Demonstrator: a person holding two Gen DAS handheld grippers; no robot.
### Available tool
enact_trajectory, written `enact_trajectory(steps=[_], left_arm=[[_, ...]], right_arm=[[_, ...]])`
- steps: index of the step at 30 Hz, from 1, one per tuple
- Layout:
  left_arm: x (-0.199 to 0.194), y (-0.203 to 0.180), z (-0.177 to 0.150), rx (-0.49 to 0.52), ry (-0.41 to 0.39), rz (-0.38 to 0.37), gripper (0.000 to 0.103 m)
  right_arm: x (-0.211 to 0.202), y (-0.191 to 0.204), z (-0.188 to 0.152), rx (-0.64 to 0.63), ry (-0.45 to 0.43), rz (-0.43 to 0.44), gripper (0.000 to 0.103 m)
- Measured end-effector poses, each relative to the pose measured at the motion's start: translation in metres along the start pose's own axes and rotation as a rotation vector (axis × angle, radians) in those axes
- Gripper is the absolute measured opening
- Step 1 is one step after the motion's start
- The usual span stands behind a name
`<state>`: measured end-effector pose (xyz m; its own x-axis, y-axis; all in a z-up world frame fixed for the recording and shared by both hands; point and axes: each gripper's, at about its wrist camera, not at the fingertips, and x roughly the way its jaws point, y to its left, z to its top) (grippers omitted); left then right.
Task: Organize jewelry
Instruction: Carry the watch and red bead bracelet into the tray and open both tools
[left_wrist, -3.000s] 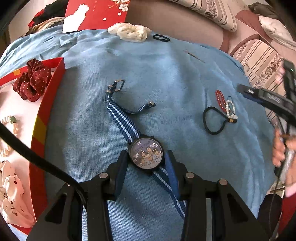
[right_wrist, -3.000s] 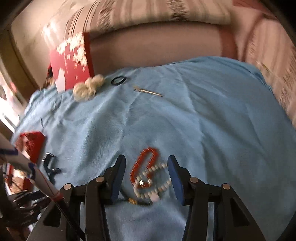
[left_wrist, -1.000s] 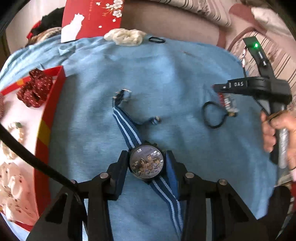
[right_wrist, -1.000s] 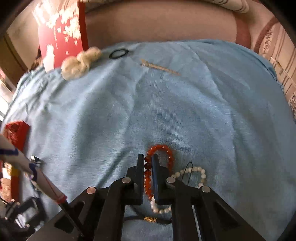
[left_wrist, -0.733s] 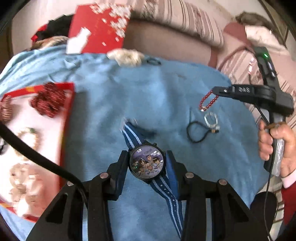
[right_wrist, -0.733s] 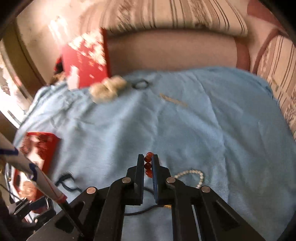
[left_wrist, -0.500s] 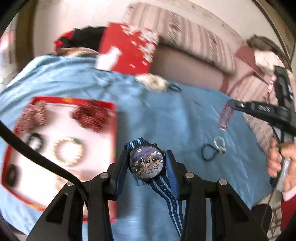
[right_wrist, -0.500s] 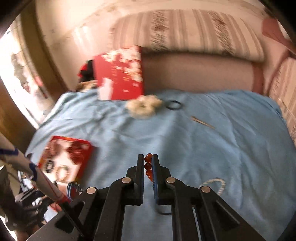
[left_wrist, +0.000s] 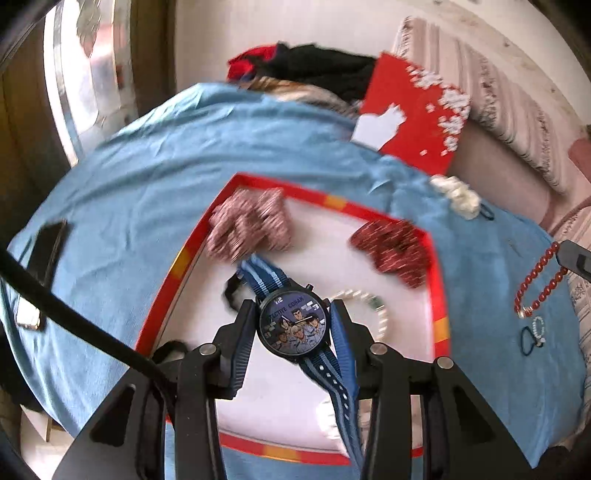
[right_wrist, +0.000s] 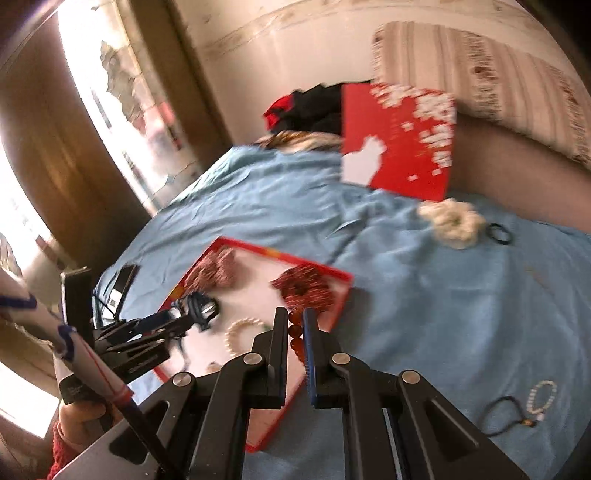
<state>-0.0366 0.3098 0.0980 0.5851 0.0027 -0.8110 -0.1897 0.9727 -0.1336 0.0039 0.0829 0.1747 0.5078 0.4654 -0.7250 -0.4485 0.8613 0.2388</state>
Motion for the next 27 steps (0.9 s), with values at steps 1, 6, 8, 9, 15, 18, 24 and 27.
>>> enact_trajectory(steps=[1, 6, 8, 9, 15, 18, 24, 27], left_arm=[[0.003, 0.004, -0.001, 0.002, 0.009, 0.008, 0.039], [0.018, 0.02, -0.009, -0.002, 0.051, 0.059, 0.039], [0.024, 0.022, -0.01, -0.008, 0.068, 0.078, 0.039], [0.026, 0.023, -0.012, -0.013, 0.076, 0.082, 0.039], [0.032, 0.017, -0.013, 0.008, 0.08, 0.105, 0.039], [0.031, 0.014, -0.011, 0.008, 0.082, 0.066, 0.04], [0.018, 0.019, -0.007, -0.033, 0.053, -0.034, 0.04], [0.008, 0.025, -0.005, -0.052, 0.019, -0.061, 0.04]], right_arm=[[0.006, 0.003, -0.002, -0.004, 0.012, 0.006, 0.008], [0.05, 0.024, -0.012, -0.023, 0.089, 0.012, 0.008], [0.069, 0.031, -0.013, -0.031, 0.115, -0.006, 0.008], [0.076, 0.033, -0.012, -0.032, 0.123, -0.014, 0.008], [0.124, 0.045, 0.004, -0.035, 0.168, -0.067, 0.008], [0.15, 0.051, 0.016, -0.032, 0.194, -0.084, 0.008], [0.197, 0.064, 0.028, -0.058, 0.248, -0.114, 0.008], [0.211, 0.065, 0.032, -0.043, 0.268, -0.101, 0.009]])
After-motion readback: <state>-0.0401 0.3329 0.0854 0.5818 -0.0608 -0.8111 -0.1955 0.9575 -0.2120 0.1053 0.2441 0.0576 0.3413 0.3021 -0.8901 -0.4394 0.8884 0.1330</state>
